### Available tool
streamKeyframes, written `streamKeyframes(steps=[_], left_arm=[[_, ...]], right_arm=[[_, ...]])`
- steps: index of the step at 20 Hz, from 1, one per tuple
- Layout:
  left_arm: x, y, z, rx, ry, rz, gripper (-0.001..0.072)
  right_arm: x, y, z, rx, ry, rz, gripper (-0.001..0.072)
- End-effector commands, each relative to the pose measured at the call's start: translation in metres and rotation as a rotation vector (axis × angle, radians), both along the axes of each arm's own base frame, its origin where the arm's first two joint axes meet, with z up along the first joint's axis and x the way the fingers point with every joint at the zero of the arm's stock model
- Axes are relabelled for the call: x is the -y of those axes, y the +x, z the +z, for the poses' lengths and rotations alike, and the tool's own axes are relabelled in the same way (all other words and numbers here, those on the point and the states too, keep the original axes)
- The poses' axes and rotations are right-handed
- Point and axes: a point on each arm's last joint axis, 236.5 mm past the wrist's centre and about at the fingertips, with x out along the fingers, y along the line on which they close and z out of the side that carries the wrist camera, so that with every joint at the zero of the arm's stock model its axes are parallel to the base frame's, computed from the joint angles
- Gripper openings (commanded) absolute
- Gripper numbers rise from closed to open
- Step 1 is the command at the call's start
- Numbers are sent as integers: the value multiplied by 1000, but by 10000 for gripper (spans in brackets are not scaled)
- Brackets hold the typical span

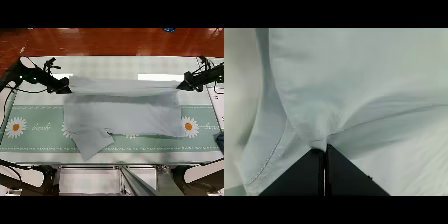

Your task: Fold the shirts.

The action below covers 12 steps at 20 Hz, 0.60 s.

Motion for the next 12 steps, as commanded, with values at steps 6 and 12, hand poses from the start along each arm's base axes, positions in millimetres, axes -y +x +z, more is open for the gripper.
streamKeyframes(steps=[6,12], left_arm=[[-9,-38,3,-144,-12,-65,507],[-75,-90,35,-128,1,121,507]], right_arm=[[4,-28,-4,-70,19,-20,409],[62,-61,34,54,-125,-210,408]])
